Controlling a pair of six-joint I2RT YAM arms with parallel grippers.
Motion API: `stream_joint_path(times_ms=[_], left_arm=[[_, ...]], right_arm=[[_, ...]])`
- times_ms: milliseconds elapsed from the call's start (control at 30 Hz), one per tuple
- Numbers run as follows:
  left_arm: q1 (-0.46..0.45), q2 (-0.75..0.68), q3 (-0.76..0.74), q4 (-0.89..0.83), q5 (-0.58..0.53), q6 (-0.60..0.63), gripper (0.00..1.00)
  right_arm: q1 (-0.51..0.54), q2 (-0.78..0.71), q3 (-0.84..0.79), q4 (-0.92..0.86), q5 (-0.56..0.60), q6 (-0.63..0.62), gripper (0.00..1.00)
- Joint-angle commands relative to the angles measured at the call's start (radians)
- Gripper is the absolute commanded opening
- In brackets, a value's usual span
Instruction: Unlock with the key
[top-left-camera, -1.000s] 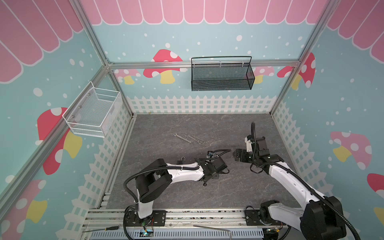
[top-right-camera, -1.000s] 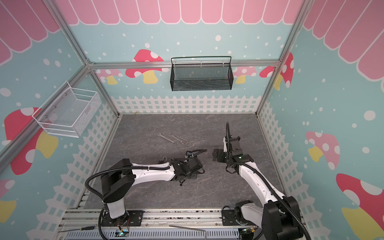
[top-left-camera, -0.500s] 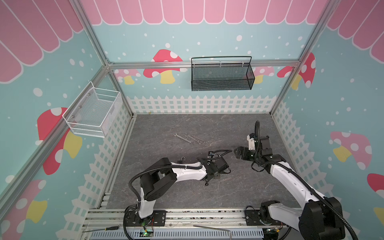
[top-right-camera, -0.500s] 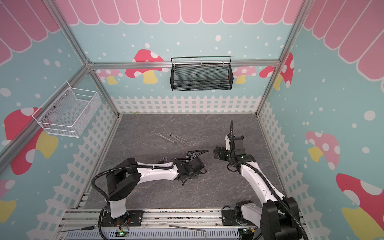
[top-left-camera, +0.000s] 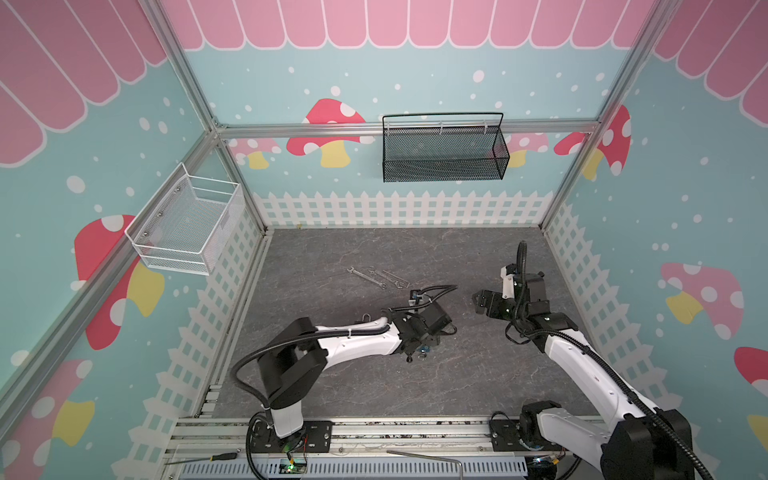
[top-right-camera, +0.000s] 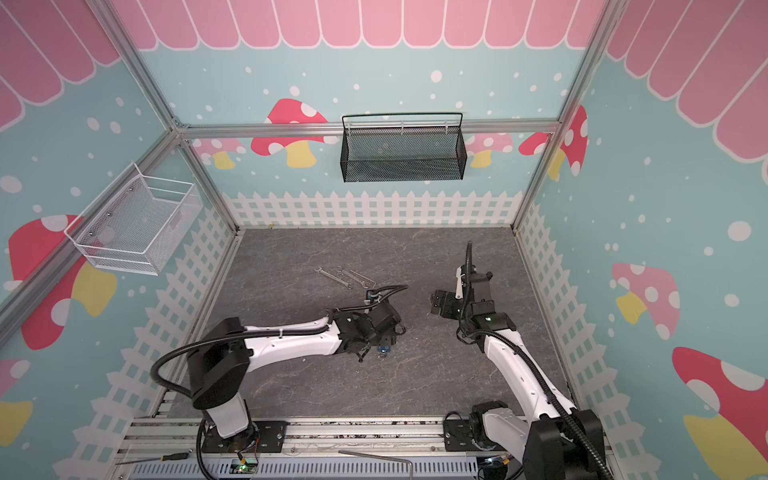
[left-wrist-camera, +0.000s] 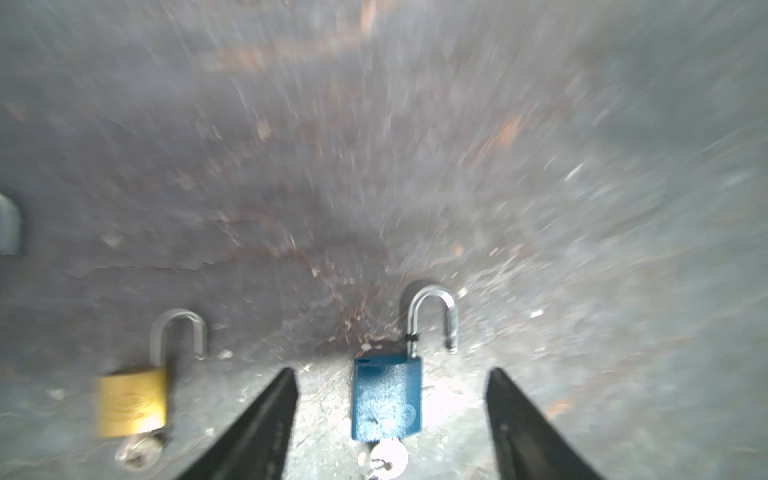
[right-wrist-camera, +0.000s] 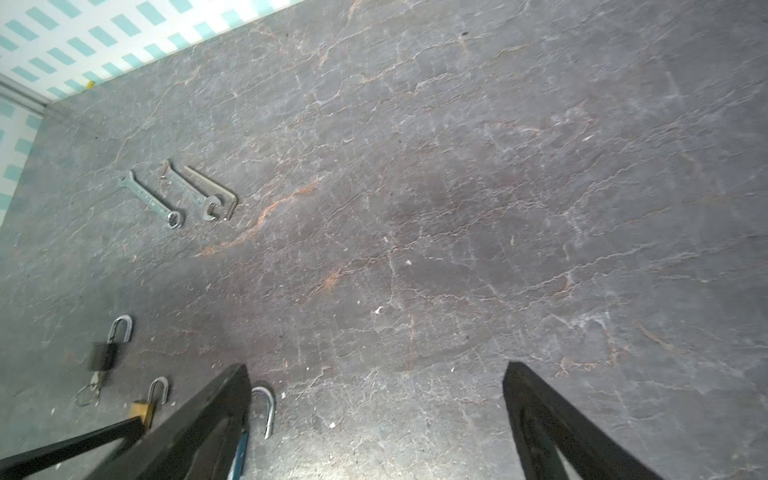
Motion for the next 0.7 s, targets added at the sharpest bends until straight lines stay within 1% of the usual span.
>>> stream_joint_path(times_ms=[0,67,100,133,200,233,267,333,367,400,433,467,533,600,667], left_arm=[[0.063,-0.172,-0.055,0.003,-0.138,0.058,0.86],[0.149,-0.279,-0.115,0.012,-0.202,0.117,0.93],[0.197,-0.323,-0.144,0.021,-0.222,0.15,0.96],[0.273,-0.366,-0.175,0.029,-0.24,0.191,0.99],[0.424,-0.424,-0.234,0.05,-0.286,0.257,1.0],[0.499,-0.45,-0.267,0.071,-0.31,0.295,1.0],[0.566,-0.472,-0.296,0.09,-0.345,0.32,1.0],[0.679,-0.524,-0.379,0.195,-0.418,0.421,1.0],[0.713,-0.546,-0.424,0.259,-0.436,0.471,1.0],[0.746,-0.566,-0.481,0.358,-0.439,0.533,1.0],[0.774,-0.58,-0.537,0.461,-0.43,0.589,1.0],[0.799,-0.584,-0.59,0.565,-0.396,0.649,1.0],[0.837,-0.572,-0.67,0.725,-0.317,0.721,1.0],[0.854,-0.518,-0.732,0.888,-0.271,0.779,1.0],[0.86,-0.438,-0.792,1.092,-0.22,0.842,1.0]], right_arm=[[-0.031,0.0,0.002,0.064,0.142,0.015,1.0],[-0.052,0.019,0.005,0.115,0.267,0.037,0.99],[-0.07,0.027,0.0,0.139,0.31,0.058,0.99],[-0.096,0.033,-0.018,0.178,0.345,0.091,0.99],[-0.138,0.033,-0.083,0.288,0.403,0.131,0.99],[-0.152,0.038,-0.116,0.362,0.455,0.128,0.98],[-0.164,0.047,-0.129,0.395,0.498,0.13,0.98],[-0.179,0.079,-0.146,0.478,0.587,0.076,0.98],[-0.181,0.094,-0.156,0.522,0.62,0.042,0.98],[-0.185,0.109,-0.177,0.587,0.645,-0.005,0.98],[-0.187,0.129,-0.207,0.662,0.653,-0.05,0.98],[-0.191,0.146,-0.231,0.723,0.647,-0.081,0.98],[-0.191,0.179,-0.283,0.845,0.624,-0.143,0.98],[-0.191,0.22,-0.334,0.979,0.58,-0.2,0.98],[-0.193,0.262,-0.366,1.081,0.518,-0.241,0.98]])
